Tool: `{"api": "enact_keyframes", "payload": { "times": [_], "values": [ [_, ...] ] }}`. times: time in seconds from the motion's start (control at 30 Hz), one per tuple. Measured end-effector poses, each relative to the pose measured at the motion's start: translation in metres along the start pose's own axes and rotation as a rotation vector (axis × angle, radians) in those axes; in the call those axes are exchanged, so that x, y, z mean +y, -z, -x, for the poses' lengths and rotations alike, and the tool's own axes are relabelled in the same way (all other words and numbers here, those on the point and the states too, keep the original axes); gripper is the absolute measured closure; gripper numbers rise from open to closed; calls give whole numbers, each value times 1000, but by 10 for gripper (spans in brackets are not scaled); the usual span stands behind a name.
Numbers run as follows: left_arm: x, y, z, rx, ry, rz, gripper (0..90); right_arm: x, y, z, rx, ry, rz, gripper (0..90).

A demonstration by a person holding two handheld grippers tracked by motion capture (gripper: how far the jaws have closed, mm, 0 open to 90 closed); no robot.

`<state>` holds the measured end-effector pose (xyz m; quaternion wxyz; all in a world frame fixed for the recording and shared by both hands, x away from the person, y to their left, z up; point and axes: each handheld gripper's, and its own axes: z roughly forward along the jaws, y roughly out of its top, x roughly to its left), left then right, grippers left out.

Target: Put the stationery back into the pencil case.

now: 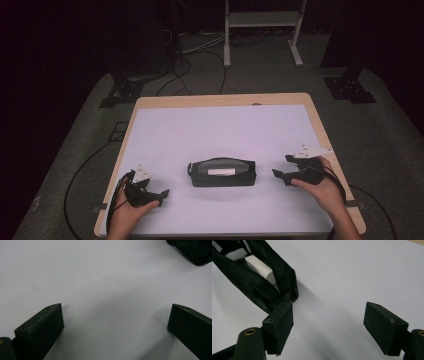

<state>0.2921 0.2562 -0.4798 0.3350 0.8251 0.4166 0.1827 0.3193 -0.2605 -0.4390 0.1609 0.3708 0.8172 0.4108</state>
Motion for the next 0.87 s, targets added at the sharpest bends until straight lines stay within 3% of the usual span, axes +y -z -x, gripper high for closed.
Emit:
{"api": "enact_keyframes", "payload": {
  "times": [0.53,0.87],
  "values": [
    [0,0,0,0,2,1,0,-30,-7,14,-99,-17,-102,214],
    [0,0,0,0,2,1,0,-36,-10,17,-109,-31,-130,206]
  ]
}}
